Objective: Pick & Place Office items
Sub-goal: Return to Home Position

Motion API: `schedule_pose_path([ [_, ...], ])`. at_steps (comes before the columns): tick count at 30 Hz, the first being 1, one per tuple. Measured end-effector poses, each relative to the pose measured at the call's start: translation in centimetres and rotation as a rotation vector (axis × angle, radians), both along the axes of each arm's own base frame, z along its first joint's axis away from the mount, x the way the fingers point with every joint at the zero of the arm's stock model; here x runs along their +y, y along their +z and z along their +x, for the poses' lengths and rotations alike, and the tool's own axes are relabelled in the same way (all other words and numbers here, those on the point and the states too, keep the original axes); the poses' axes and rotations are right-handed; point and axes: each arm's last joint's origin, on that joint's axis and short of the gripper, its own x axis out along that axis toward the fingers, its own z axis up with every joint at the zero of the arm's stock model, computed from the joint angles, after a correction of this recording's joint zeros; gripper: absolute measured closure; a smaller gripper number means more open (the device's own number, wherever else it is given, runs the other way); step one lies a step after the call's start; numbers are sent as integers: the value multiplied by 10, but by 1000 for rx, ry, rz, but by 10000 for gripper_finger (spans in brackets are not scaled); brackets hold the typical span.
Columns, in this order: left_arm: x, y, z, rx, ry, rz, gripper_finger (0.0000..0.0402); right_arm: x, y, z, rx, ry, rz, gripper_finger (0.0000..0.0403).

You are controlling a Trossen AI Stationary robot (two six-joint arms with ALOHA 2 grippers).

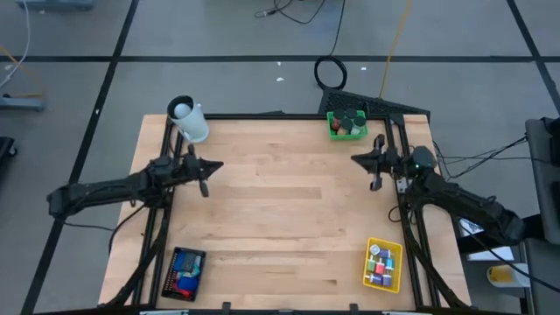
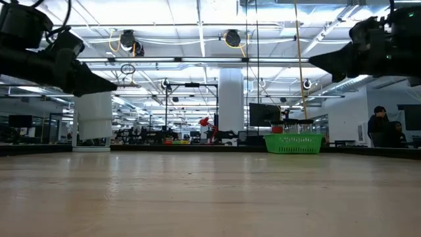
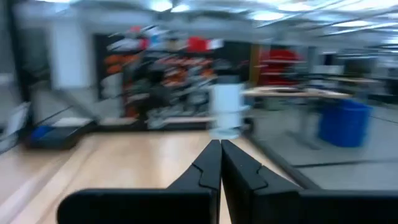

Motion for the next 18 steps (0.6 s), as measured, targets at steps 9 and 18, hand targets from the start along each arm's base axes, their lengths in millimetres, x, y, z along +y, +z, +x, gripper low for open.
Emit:
schedule_pose_path([
  [9,-3,8,-13,-101,47,-1,398,19,-5,10,20,-193,58,403],
  [18,-3,8,-13,-103,40,0,397,31,-11,-6,62,-122,53,403],
])
